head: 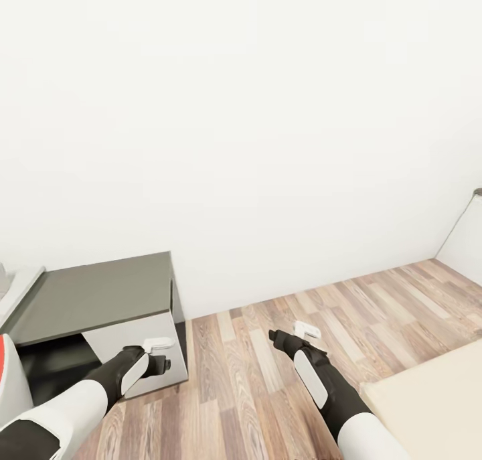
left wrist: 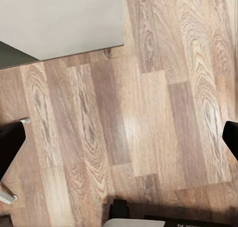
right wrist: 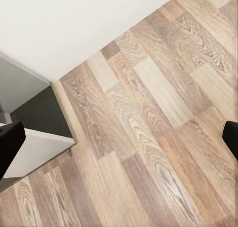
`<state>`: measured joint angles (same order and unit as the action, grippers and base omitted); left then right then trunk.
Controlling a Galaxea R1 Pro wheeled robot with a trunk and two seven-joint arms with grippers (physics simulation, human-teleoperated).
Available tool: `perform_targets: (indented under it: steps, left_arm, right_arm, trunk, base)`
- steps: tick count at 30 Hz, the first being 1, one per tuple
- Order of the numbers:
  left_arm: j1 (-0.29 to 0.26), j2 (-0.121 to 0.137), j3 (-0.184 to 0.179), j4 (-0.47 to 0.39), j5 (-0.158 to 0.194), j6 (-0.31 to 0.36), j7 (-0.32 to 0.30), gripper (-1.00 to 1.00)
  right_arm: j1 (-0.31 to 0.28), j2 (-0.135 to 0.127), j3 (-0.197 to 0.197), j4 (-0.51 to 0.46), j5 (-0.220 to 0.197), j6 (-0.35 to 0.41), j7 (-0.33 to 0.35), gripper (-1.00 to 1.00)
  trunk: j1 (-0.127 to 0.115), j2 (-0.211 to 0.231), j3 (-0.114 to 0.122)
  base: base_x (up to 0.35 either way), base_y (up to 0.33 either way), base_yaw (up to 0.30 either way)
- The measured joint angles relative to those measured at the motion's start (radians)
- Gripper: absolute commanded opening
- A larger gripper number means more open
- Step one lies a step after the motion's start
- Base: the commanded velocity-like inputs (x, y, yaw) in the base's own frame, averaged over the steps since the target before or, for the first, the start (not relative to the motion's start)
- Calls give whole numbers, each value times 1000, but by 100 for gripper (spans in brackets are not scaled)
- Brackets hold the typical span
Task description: Put all the toys in the child's room - the three board games (two on the bed and one on the table), the two jigsaw puzzles on the table, and the tennis ball on the table - inside the toy box on the table in the child's room.
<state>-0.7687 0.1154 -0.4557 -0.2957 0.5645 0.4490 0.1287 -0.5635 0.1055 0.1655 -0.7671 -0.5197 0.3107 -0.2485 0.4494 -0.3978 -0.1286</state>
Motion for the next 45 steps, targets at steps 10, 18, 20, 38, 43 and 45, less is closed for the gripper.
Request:
perform_targets:
  steps: [10,18,20,38,43,45]
  left_arm:
    - [0,0,-1,0,0,0,1,100]
    - [0,0,-1,0,0,-1,0,100]
    - [0,0,-1,0,0,-2,0,100]
    - [0,0,-2,0,0,-5,1,100]
    - [0,0,-2,0,-1,-5,1,100]
    - [0,0,-2,0,-1,-5,1,100]
  right_arm:
    - [0,2,1,1,0,-1,0,100]
    - [0,3,2,2,1,-1,0,100]
    - [0,3,2,3,1,-1,0,100]
    - [0,4,3,6,2,-2,0,100]
    - [0,4,3,6,3,-2,0,100]
    - [0,4,3,6,3,-2,0,100]
  trunk:
    - [0,0,0]
    - [0,0,0]
    - [0,0,0]
    - [0,0,0]
    - [0,0,0]
    - [0,0,0]
  base:
    - [0,153,-273]
    - [0,108,-280]
    - [0,17,-280]
    - [0,2,-281]
    - [0,0,-281]
    - [0,0,-281]
